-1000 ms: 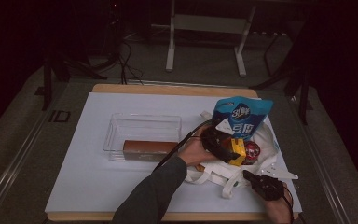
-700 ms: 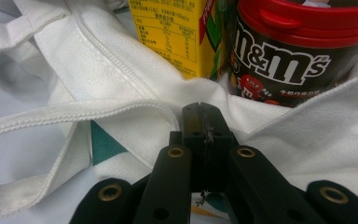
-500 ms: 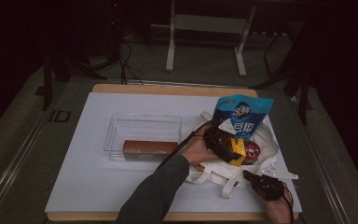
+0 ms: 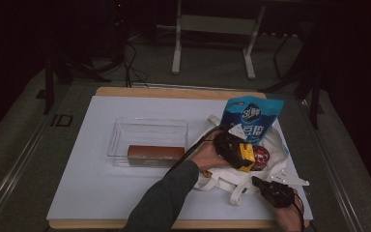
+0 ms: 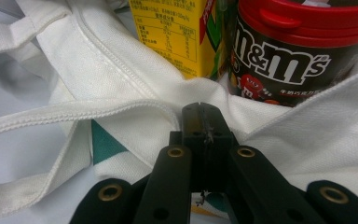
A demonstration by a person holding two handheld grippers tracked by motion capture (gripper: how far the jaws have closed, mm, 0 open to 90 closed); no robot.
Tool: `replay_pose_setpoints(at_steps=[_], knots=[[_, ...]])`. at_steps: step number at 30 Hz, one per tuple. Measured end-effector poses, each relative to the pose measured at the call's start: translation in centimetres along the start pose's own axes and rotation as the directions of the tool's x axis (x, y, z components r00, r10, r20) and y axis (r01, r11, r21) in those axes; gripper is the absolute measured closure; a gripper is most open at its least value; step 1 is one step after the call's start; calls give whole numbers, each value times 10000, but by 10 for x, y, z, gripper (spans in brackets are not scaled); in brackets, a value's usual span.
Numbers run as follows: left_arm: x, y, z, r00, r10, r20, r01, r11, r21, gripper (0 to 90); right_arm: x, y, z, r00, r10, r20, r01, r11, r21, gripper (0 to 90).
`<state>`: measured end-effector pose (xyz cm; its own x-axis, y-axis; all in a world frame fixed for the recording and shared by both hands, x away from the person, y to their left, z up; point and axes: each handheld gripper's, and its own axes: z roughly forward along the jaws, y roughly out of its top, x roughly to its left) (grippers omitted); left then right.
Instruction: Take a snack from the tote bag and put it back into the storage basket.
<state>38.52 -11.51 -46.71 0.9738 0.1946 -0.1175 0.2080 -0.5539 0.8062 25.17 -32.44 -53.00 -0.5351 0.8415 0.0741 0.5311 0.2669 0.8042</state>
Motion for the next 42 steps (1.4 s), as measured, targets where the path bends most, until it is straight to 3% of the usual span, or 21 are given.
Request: replay_pose_setpoints(at_steps=[8, 20, 25, 31, 42], knots=[[-4, -1, 10, 10000, 90, 26, -90, 9996, 270, 115, 0, 0, 0, 10000, -6, -13, 6, 10000, -4, 900], [-10, -2, 14, 9958, 670, -619, -625, 9955, 719, 186, 0, 0, 0, 10000, 16, -38, -16, 10000, -14, 900], [-10, -3, 12, 9953, 733, -630, -676, 9938, 887, 244, -1, 0, 0, 10000, 30, -61, -30, 10000, -10, 900], [-13, -4, 13, 9888, 1160, -939, -1033, 9861, 1301, 266, -1, 0, 0, 10000, 23, -67, -23, 10000, -10, 900], [-14, -3, 12, 9899, 1058, -945, -909, 9844, 1506, 283, -1, -1, 0, 10000, 23, -73, -23, 10000, -11, 900]])
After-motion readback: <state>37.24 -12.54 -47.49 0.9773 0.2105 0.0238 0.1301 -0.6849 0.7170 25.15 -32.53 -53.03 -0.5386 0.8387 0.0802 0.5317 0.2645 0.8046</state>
